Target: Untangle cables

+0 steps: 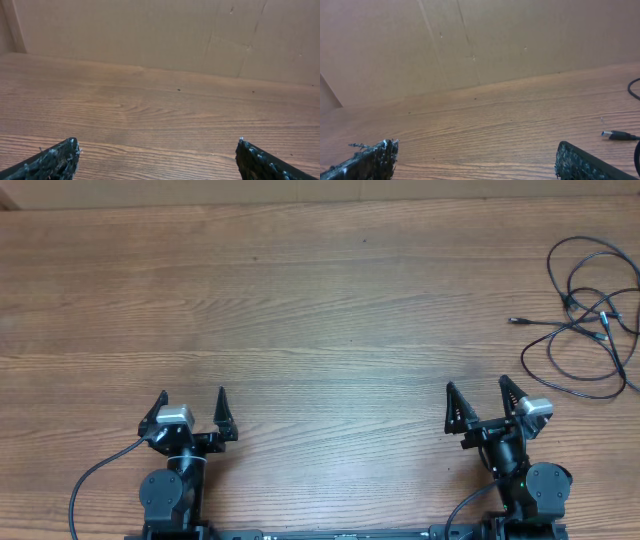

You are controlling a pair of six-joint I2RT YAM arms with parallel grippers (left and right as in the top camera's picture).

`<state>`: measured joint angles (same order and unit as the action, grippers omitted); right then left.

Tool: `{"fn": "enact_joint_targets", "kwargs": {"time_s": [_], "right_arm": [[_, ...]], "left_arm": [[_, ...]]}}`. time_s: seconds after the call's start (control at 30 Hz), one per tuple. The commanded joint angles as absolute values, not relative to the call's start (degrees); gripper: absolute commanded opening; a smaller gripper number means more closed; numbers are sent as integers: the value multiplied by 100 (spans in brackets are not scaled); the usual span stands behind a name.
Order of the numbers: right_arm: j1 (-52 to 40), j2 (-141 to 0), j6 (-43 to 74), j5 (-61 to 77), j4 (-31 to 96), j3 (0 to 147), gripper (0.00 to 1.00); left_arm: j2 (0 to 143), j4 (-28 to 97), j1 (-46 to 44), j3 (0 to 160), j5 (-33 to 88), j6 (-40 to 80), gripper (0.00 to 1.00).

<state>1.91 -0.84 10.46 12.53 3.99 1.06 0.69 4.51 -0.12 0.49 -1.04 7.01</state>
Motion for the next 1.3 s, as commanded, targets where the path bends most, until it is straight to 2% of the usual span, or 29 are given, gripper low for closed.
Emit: {"fn": "enact_joint_targets", "kwargs": {"time_s": [0.0,0.1,0.37,0.53,1.27], "right_arm": [[292,-16,1044,1114,390,47,100],[344,-16,1039,1052,388,47,100],[346,-16,-548,1824,346,47,100],[346,-16,-1046,1918,340,47,100],[351,-16,-1079,1811,331,47,100]], "left_arm": [[25,449,-1,34,-43,598,100],[25,449,-1,34,-43,598,99],[25,449,-1,34,-43,598,100],[25,449,-1,34,-43,598,100],[25,449,-1,34,-43,598,100]]}}
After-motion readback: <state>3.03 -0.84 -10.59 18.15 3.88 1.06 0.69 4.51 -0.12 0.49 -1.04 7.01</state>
